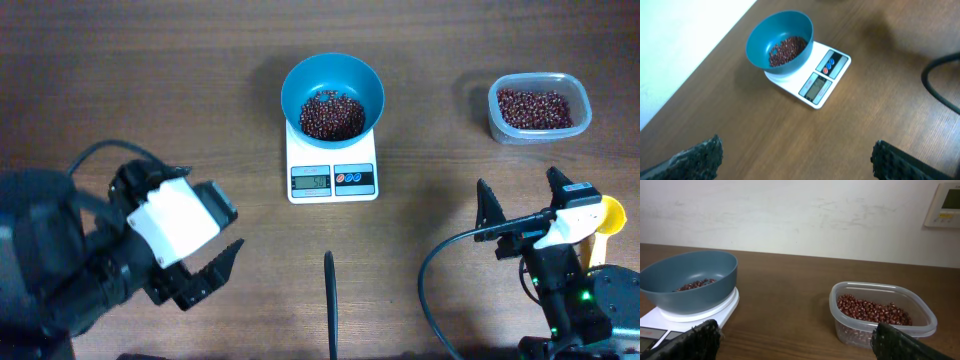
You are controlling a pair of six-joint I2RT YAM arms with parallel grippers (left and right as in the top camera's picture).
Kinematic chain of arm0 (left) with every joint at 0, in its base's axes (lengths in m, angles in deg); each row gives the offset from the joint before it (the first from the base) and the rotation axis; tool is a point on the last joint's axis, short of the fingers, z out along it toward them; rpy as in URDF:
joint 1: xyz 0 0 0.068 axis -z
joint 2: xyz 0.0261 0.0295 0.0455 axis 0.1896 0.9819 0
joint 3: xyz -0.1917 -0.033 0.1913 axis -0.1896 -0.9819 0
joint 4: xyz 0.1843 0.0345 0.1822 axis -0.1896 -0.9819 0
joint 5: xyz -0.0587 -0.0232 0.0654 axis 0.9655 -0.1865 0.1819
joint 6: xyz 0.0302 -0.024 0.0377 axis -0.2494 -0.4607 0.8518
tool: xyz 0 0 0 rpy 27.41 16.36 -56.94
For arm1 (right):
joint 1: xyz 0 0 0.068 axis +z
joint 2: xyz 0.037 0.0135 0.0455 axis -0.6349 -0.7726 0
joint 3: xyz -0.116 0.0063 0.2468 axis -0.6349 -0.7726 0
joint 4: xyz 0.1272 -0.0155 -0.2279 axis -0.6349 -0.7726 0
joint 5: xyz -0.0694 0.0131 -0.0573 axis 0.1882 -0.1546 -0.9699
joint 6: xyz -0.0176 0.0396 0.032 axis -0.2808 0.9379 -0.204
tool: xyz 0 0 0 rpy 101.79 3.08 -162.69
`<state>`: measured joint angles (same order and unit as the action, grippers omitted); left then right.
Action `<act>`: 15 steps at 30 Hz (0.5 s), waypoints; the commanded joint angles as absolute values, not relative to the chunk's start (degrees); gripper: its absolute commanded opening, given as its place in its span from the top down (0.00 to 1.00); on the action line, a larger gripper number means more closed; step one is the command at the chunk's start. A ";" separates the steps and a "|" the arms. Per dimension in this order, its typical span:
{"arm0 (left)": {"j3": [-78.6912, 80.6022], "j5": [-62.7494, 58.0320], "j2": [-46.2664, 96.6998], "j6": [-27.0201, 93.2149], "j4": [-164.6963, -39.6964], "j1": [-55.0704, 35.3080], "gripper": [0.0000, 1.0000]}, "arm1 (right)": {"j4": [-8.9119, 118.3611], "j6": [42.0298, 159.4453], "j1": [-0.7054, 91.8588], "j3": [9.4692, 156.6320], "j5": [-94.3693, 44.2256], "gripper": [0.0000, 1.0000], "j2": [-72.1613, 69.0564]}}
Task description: Scoop item into bowl and weigh 50g on scale
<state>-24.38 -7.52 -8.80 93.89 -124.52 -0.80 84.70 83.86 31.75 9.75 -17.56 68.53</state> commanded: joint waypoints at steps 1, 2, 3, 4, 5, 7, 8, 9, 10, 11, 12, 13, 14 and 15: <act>-30.17 -7.50 -14.51 94.64 -120.87 -1.56 0.01 | 84.33 84.06 32.28 9.49 -17.24 0.01 68.93; -31.31 -7.50 -15.97 94.22 -120.04 -2.24 0.01 | 84.33 84.06 32.28 9.49 -17.24 0.01 68.93; -32.00 -7.69 -17.09 92.89 -119.39 -2.96 0.01 | 84.33 84.06 32.28 9.49 -17.26 0.01 68.93; -32.64 -7.98 -18.27 90.83 -118.49 -3.84 0.01 | 84.33 84.06 32.28 9.49 -17.24 0.01 68.93; -33.23 -7.95 -19.58 88.91 -117.83 -4.91 0.01 | 84.33 84.06 32.28 9.49 -17.24 0.01 68.93; -33.97 -7.89 -21.96 87.93 -117.51 -7.16 0.01 | 84.33 84.06 32.28 9.49 -17.24 0.01 68.93; -34.21 -7.89 -22.88 87.93 -117.51 -8.19 0.01 | 84.33 84.06 32.28 9.49 -17.26 0.01 68.93; -34.45 -7.89 -23.75 87.95 -117.49 -9.13 0.01 | 84.33 84.06 32.28 9.49 -17.24 0.01 68.93; -34.96 -7.89 -24.93 87.95 -117.27 -10.29 0.01 | 84.33 84.06 32.28 9.49 -17.26 0.02 68.93; -35.48 -7.89 -25.90 87.95 -116.83 -11.09 0.01 | 84.33 84.06 32.28 9.49 -17.24 0.02 68.93; -36.55 -7.89 -26.90 87.95 -115.71 -11.71 0.01 | 84.33 84.06 32.28 9.49 -17.26 0.01 68.93; -38.32 -7.91 -28.06 87.95 -113.75 -12.10 0.01 | 84.33 84.06 32.28 9.49 -17.24 0.01 68.93; -39.41 -7.89 -28.58 87.93 -112.55 -12.25 0.01 | 84.33 84.06 32.28 9.49 -17.24 0.01 68.93; -41.25 -7.89 -29.33 87.93 -110.40 -12.27 0.01 | 84.33 84.06 32.28 9.49 -17.26 0.01 68.93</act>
<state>-37.49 -7.89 -27.47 88.73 -113.27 -11.71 84.70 83.86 31.75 9.75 -17.59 68.53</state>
